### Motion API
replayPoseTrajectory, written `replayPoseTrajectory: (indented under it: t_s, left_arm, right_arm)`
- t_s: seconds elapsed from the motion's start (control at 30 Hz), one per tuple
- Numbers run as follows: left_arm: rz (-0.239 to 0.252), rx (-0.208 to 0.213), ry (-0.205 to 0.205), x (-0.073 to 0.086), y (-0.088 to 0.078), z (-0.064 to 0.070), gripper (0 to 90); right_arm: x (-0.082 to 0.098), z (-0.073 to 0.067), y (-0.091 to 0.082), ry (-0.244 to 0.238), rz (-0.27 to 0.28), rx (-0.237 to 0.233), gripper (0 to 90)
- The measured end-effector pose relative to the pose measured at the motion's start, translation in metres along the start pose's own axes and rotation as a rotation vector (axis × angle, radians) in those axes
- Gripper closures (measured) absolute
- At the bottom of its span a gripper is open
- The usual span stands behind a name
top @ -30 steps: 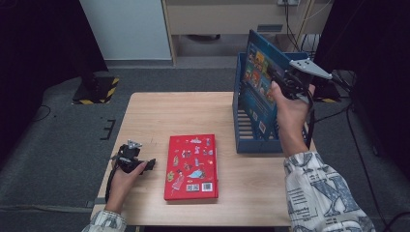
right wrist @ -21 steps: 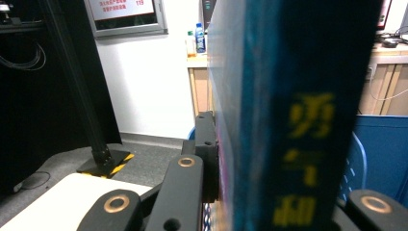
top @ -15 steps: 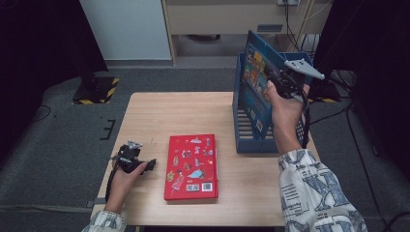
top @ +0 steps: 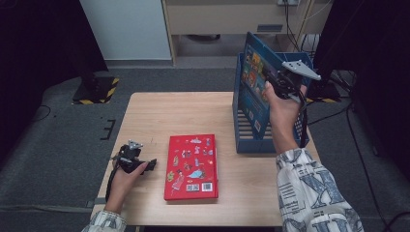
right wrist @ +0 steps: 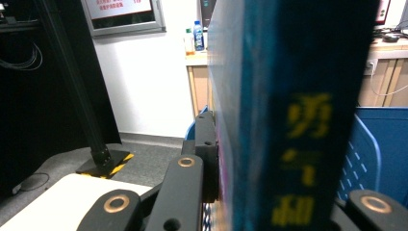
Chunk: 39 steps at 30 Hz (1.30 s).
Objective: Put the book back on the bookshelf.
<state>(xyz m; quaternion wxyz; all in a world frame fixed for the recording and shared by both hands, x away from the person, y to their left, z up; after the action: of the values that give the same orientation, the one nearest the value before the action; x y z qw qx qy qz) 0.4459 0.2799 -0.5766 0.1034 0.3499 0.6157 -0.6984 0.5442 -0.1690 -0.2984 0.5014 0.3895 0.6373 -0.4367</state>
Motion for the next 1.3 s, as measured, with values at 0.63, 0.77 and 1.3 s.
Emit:
replayPoseTrajectory:
  t_s: [0.63,0.77,1.3]
  left_arm:
    - [0.007,0.010,0.010,0.000,0.001,0.003,1.1]
    - [0.008,0.010,0.010,0.000,0.001,0.003,1.1]
    - [0.003,0.017,0.029,0.000,0.000,0.004,1.3]
  right_arm:
    - [0.010,0.002,0.017,0.011,0.001,0.011,82.3]
    - [0.013,0.003,0.019,0.012,0.002,0.013,82.3]
    - [0.040,0.000,0.027,-0.008,-0.016,0.019,82.2]
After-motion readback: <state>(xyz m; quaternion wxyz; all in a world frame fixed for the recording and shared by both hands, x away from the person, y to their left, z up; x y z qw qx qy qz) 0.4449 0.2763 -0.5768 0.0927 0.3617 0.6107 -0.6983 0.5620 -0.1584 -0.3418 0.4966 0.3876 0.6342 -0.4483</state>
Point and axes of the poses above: each handheld gripper's, and its own axes: y roughly forward along the jaws, x roughly out of its underside, z roughly to its right, the point moved 6 cm from there along y, roughly forward along the jaws, and after that the axes turned 2 degrees about -z, right-handed, at the moved point
